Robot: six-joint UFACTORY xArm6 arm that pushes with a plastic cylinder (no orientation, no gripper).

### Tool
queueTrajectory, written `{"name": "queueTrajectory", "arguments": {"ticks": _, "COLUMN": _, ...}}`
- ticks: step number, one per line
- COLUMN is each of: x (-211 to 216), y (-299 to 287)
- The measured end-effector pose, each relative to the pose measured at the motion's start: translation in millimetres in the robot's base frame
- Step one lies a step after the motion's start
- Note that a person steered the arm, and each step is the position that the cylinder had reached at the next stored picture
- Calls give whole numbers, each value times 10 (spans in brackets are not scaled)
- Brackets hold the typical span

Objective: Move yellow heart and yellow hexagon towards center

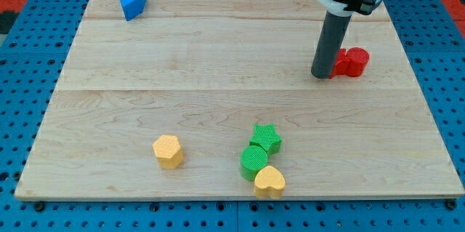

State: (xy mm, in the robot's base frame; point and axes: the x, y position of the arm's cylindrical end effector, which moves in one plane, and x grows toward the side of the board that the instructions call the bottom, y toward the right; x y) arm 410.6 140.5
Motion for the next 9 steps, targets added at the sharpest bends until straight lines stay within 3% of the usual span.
{"name": "queueTrajectory", "arguments": {"ticks": 3, "x": -114, "y": -106}}
{"name": "queueTrajectory", "arguments": {"ticks": 4, "x": 283, "y": -138}}
{"name": "queueTrajectory", "arguments": {"ticks": 7, "x": 646, "y": -211}}
{"name": "queueTrajectory", "arguments": {"ticks": 9, "x": 1464, "y": -134}}
